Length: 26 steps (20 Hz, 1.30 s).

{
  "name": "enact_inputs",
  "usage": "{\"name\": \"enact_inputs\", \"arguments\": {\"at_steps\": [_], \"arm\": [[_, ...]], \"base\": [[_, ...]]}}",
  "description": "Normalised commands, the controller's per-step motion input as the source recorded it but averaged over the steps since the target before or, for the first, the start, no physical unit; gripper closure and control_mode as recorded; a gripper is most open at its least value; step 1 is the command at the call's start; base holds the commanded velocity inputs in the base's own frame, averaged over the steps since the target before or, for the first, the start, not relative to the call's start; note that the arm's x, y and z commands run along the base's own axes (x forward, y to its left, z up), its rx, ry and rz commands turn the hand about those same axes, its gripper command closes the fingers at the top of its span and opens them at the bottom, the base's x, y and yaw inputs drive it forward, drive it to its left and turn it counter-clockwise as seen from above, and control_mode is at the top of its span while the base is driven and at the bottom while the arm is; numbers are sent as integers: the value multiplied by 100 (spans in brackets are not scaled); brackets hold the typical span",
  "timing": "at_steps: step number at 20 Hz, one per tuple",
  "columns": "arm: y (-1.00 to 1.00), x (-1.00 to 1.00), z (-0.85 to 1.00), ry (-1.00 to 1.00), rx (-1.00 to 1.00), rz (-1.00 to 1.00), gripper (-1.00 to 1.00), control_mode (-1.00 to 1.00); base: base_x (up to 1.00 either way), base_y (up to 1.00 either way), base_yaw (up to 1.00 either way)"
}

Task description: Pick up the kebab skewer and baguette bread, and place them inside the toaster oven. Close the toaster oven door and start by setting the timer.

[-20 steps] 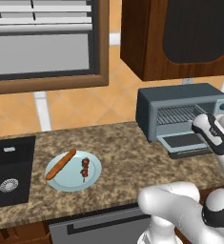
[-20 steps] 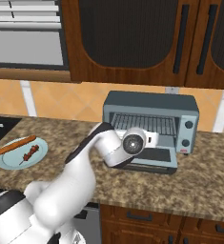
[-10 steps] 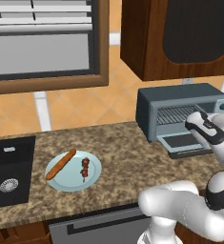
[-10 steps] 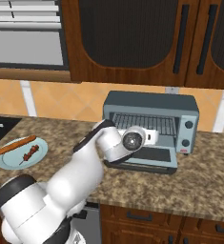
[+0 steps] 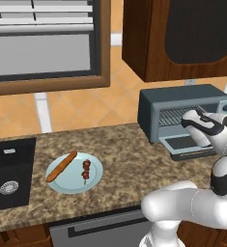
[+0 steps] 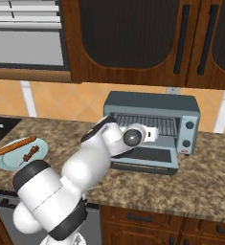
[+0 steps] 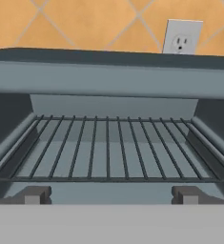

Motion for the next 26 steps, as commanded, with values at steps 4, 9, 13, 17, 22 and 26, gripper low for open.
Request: {"name": "enact_inputs", "arguments": {"at_steps": [4,9,13,17,22,26], "arm": [[-15,33,0,0,7,0,-100,-100],[-7,27,-17,0,2,0,-100,-100],[0,33,-5,0,0,0,-100,-100],[0,39,-2,0,0,0,-100,-100],[0,21,-26,1,0,0,-100,-100],[0,8,-32,7,0,0,-100,-100]], "base": [[0,0,0],[0,0,0],[0,0,0],[0,0,0],[0,0,0],[0,0,0]]}}
